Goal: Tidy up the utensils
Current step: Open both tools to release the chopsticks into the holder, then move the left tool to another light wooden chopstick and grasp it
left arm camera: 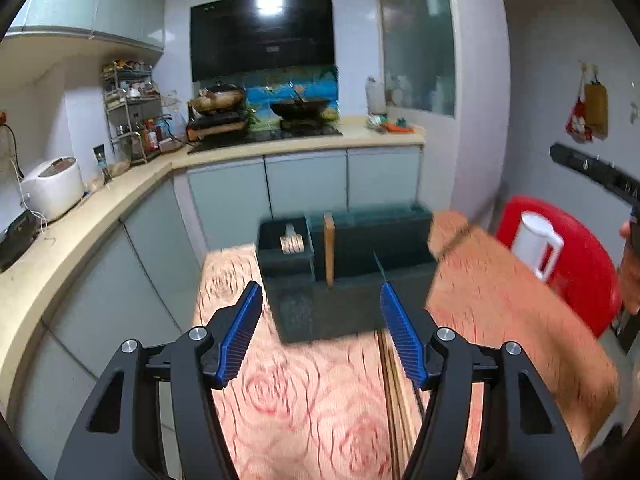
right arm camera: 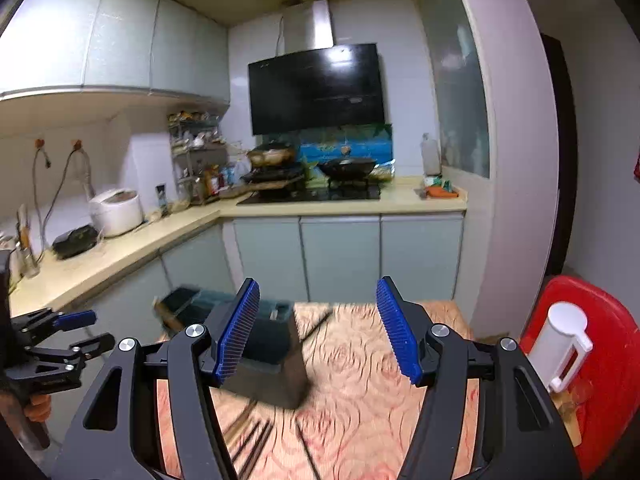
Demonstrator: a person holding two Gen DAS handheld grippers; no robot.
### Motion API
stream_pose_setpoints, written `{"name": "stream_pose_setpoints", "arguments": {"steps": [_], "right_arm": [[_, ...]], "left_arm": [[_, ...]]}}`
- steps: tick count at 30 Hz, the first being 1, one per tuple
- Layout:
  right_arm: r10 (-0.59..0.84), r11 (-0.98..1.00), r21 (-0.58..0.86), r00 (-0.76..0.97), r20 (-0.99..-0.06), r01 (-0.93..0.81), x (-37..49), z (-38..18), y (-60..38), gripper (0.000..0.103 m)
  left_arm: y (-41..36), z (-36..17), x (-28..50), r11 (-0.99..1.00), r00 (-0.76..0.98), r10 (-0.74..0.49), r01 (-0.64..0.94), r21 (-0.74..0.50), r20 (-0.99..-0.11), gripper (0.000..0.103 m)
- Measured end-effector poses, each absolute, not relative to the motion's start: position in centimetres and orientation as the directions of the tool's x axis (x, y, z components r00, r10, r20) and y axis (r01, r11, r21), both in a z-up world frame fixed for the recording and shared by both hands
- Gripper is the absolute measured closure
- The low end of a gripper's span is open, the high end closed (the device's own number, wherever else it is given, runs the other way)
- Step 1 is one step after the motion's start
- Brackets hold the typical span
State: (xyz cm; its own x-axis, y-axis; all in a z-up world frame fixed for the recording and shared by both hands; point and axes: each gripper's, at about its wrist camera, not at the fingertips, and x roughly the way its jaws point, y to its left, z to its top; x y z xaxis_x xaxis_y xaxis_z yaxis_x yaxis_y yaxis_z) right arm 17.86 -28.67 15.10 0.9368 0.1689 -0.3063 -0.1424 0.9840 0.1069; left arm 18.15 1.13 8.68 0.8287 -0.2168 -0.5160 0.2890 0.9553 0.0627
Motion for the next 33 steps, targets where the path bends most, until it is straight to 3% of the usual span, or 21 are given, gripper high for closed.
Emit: {"name": "stream_pose_setpoints", "arguments": {"steps": [9,21,25,27,33], "right_arm": [[0.223,0.975,0.115,0.857,-0.465,-0.191,12.3,6.5,-28.9,0.044],[0.221,0.971,0.199,0.823,-0.523,-0.134,8.9,2.3,-30.2,0.044],[0.215,0.969,0.218,0.822,-0.528,-0.114,8.4,1.8,-30.9,0.044],[0.213,0.969,0.223,0.820,-0.532,-0.107,8.3,1.5,-31.2,0.044],[0.203,0.969,0.229,0.811,-0.548,-0.088,7.9,0.9,-31.8,0.044]], "left_arm": [[1.7,-1.6,11.9,0.925,0.720,-0.214,0.366,0.100,-0.660,0.043],[0.9,-6.0,6.6,0.922,0.668,-0.213,0.379,0.080,-0.713,0.045],[-0.1,-6.4,6.3,0.912,0.654,-0.216,0.400,0.089,-0.725,0.058],[-0.5,-6.8,6.5,0.911,0.651,-0.198,0.398,0.107,-0.733,0.070],[-0.6,-7.2,6.8,0.912,0.622,-0.228,0.405,0.059,-0.749,0.077]]}}
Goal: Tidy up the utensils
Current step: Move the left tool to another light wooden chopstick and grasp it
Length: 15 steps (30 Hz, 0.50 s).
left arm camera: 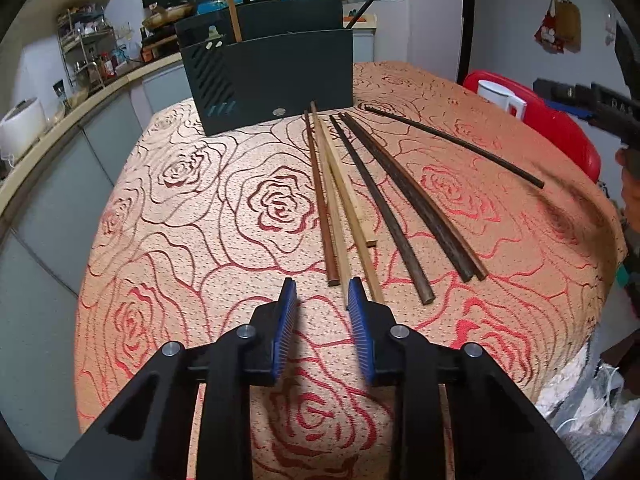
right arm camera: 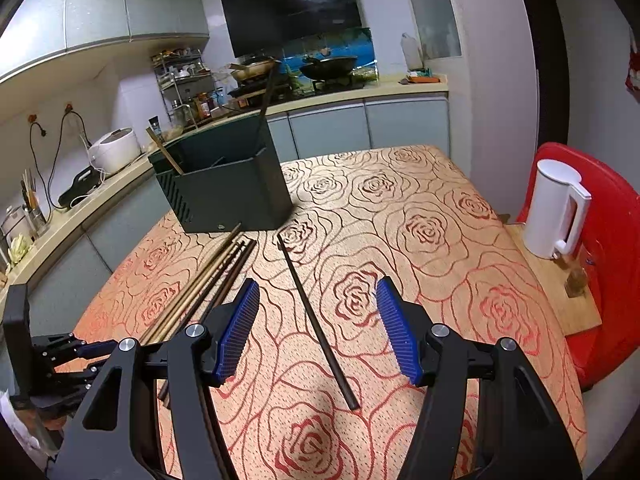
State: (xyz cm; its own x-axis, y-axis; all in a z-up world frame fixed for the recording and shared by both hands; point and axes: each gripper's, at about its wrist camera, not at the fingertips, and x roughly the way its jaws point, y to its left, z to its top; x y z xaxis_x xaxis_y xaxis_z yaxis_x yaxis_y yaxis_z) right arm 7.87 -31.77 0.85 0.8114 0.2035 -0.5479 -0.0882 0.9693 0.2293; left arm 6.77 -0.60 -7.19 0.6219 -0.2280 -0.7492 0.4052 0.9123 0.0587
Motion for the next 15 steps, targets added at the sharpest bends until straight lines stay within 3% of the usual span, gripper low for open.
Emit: {"name": "stream_pose_setpoints", "arguments": {"steps": [7,15], "right_arm": [[0.194,0.968,0.243,0.803,-0.563,-0.063,7.7,0.0,-32.5,0.044],[0.207,0.969,0.235,0.783,-0.587,-0.079,7.9,-1.1,-32.2,0.044]], "left_arm": [[-1.2,-7.5,6.5,0.910,0.613,-0.229,0.410,0.057,-0.756,0.078],[-1.5,-7.7,7.0,0.918,0.619,-0.212,0.392,0.064,-0.756,0.096]]}}
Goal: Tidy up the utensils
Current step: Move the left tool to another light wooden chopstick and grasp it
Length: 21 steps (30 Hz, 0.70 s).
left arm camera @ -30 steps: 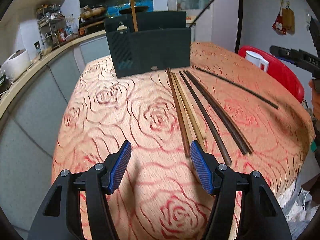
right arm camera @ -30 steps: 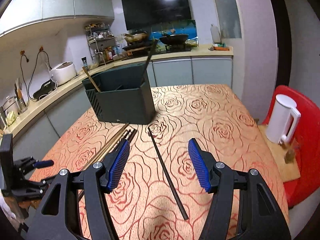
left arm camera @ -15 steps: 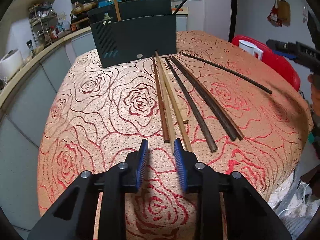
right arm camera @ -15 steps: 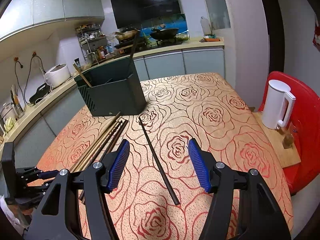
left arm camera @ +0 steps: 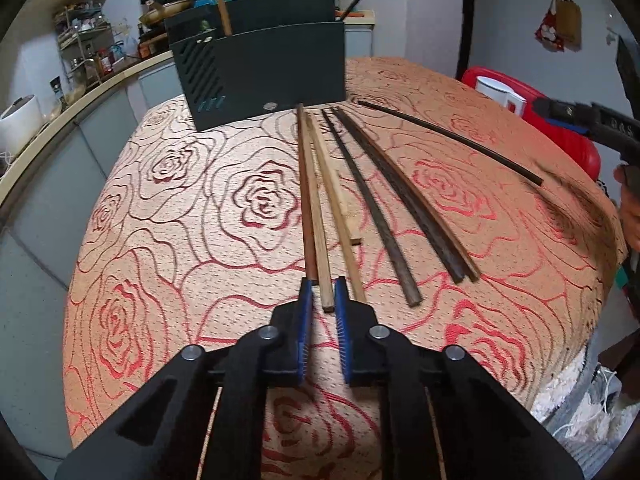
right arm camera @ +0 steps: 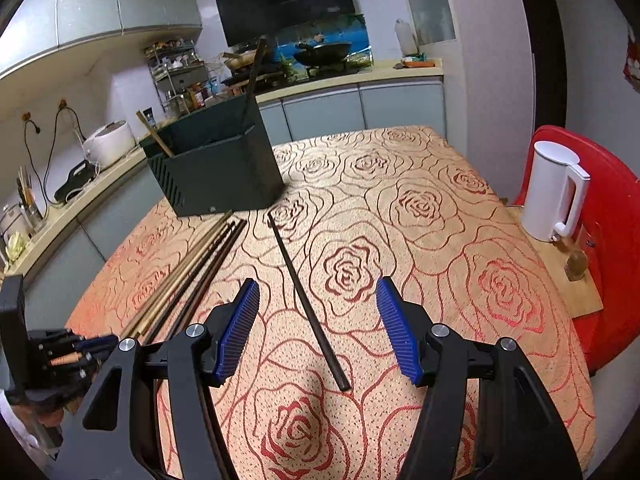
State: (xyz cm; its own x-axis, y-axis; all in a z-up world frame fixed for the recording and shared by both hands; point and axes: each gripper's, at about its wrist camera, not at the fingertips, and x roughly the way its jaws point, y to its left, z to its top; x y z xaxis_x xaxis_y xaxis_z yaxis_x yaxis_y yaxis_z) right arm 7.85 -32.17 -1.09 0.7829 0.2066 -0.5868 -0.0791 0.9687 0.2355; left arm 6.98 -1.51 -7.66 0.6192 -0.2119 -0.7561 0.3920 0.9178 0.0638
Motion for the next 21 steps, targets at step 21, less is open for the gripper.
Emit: {"name": "stream_pose_setpoints", "arguments": {"steps": [21], "right_arm": [[0.159,0.982,0.040,0.686,-0.710,-0.186,7.5,-6.2,-30.4,0.074]], "left_arm": [[1.3,-6.3,6.7,0.941,0.641,-0.252,0.337,-0.030,-0.725,0.097]]}}
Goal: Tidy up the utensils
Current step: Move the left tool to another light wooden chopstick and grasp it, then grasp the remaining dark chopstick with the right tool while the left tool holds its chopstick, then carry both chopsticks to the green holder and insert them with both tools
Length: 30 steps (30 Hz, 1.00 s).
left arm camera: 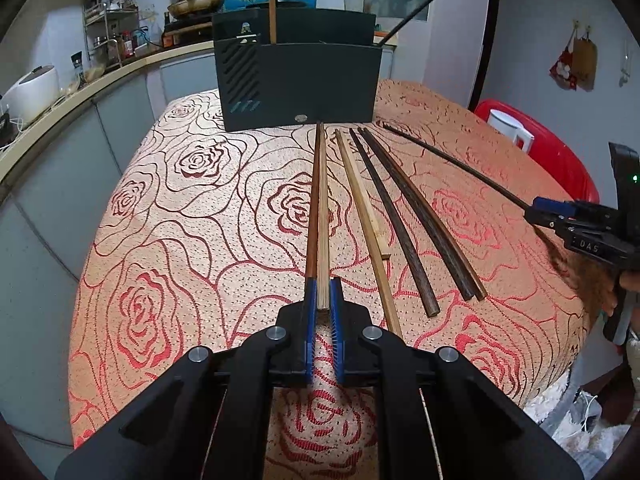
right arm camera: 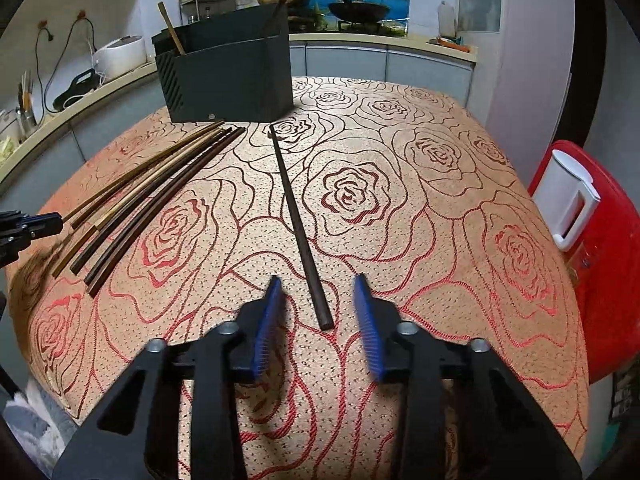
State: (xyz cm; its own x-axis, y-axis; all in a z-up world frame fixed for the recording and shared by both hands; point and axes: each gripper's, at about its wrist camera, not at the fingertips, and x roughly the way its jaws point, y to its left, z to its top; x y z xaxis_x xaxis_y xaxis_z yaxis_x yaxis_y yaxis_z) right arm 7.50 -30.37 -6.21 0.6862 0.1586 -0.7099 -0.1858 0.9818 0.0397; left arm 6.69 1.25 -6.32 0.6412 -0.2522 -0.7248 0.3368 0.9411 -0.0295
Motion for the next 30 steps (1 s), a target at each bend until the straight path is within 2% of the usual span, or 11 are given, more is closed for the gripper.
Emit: {"name": "stream_pose_setpoints", "arguments": {"steps": [1,3,4,5,11,24,30], "right_arm": [[0.157,0.982,0.035,0.691,-0.706,-0.187,7.4,-6.2,-30.3,0.080],[0.158,0.981,0.030,0.694,-0.703,-0.193,7.4,-6.2,-30.2,0.085],[0.154,0.981,0.023,0.695,-0.703,-0.194,7.4,-6.2,-30.1,0.092],[0.164,0.978,0.025,0.690,-0.705,-0.207,7.4,-6.2,-29.9,0.093],[0.162,0.980,0.027,0.704,-0.692,-0.198,6.9,-4.9,-29.5,0.095],[0.257,0.966,0.127,0.847,-0.465,-0.224,5.8,5.8,-30.9,0.095],[0.280,0.960,0.135,0.870,-0.406,-0.246,8.0,9.1,-30.8,0.095]], "left_arm": [[1.3,-6.3,6.6,0.941,0.643,-0.252,0.336,-0.030,-0.723,0.097],[1.4,-6.2,6.5,0.942,0.647,-0.252,0.336,-0.027,-0.720,0.097],[1.3,-6.1,6.4,0.942,0.649,-0.252,0.336,-0.027,-0.718,0.097],[1.4,-5.9,6.4,0.942,0.652,-0.252,0.335,-0.027,-0.715,0.097],[2.0,-3.6,5.6,0.947,0.698,-0.249,0.322,-0.016,-0.671,0.097],[2.5,4.4,5.4,0.949,0.823,-0.237,0.310,0.059,-0.516,0.097],[1.6,7.7,7.6,0.944,0.853,-0.243,0.318,0.091,-0.462,0.097]]}}
